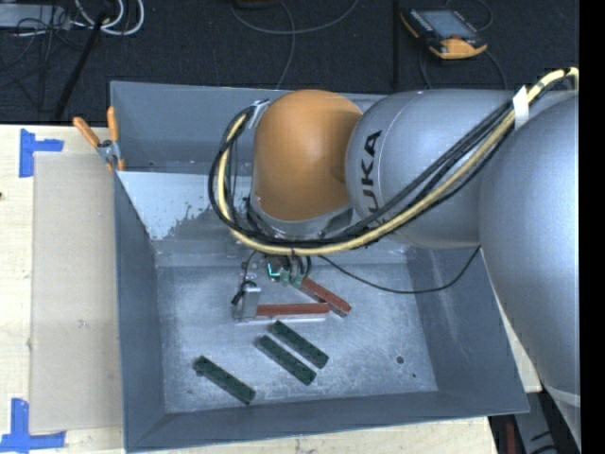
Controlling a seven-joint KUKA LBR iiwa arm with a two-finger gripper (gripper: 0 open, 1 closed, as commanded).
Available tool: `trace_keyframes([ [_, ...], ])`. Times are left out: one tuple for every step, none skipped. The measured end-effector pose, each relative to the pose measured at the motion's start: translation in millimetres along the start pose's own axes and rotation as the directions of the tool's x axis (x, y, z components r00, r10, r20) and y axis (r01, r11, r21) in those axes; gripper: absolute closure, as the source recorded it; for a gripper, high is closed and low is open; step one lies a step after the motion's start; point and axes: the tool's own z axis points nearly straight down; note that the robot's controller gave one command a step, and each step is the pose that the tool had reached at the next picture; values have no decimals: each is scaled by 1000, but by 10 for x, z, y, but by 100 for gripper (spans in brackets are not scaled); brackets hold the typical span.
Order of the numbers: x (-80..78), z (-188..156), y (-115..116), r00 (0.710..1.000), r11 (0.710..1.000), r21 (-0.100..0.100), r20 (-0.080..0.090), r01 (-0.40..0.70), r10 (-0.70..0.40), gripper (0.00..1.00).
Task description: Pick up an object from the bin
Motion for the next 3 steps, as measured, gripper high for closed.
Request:
trace_keyframes([
  [526, 649, -182, 897, 897, 1, 2, 441, -441, 0],
  [113, 532, -1281, 976, 976, 4, 11, 219, -219, 0],
  [349, 1059, -938, 978, 978, -1, 1, 206, -206, 0],
])
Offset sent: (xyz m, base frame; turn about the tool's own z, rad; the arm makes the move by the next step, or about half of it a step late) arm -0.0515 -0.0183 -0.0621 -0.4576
